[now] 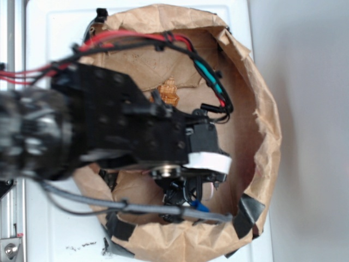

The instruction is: Grab the gray animal.

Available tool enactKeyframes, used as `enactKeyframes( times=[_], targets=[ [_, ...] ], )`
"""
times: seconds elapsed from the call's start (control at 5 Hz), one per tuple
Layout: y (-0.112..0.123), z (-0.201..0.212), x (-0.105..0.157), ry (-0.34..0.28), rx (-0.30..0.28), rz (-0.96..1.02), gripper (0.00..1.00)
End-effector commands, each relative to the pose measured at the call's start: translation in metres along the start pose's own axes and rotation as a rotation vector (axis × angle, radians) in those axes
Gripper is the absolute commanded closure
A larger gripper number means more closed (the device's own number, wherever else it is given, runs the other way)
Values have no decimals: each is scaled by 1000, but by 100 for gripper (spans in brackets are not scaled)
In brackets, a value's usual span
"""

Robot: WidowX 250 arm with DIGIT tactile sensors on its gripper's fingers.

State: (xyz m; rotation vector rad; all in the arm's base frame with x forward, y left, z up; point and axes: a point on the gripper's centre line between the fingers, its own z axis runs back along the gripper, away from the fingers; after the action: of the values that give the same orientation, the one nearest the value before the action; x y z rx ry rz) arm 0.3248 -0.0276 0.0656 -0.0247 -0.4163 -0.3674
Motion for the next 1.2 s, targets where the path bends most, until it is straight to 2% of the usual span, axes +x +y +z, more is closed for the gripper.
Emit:
enactKeyframes(
  times=[0.0, 0.2, 0.4, 0.6, 0.8, 1.0],
  targets=[
    [-15, 9, 12, -29, 25, -61, 100],
    [-18, 20, 11, -37, 8, -61, 100],
    [-11, 52, 20, -30, -22, 8, 100],
    [11, 95, 28, 32, 39, 153, 100],
    [24, 121, 24, 68, 28, 240, 100],
    [16, 139, 24, 169, 97, 275, 100]
  ],
)
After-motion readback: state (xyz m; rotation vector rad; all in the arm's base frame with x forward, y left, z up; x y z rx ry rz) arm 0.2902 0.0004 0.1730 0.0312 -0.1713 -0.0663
